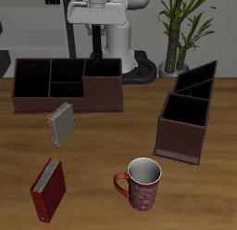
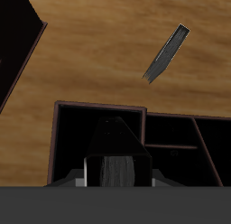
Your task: Place the black book into the back desk caddy's right compartment
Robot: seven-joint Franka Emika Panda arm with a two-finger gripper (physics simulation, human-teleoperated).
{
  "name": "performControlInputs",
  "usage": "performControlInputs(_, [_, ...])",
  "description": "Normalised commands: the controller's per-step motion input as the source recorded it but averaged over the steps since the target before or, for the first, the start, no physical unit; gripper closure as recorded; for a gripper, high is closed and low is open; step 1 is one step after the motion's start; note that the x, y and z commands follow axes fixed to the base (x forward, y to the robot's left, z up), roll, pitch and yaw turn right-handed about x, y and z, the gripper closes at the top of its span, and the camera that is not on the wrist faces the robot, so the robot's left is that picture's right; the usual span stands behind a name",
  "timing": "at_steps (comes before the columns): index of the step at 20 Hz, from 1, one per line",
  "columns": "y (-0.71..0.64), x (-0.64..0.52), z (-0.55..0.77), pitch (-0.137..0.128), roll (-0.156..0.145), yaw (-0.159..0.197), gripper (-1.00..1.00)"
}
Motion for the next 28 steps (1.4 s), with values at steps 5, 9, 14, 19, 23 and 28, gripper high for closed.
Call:
performControlInputs(5, [-0.02,0.09,-0.24,0.04,-0.001,0.011,1.0])
performControlInputs(9, [-0.02,0.09,-0.29,0.046,0.003,0.003,1.0])
performControlInputs(14, [-0.04,0.08,-0.48,0.075,-0.001,-0.014,1.0])
performControlInputs(19, [-0.01,0.04,-0.28,0.052,0.007,-0.022,1.0])
performControlInputs(23, [0.0,0.06,-0.3,0.063,0.006,-0.027,1.0])
performControlInputs(28, [0.01,0.07,-0.21,0.05,0.008,-0.019,-1.0])
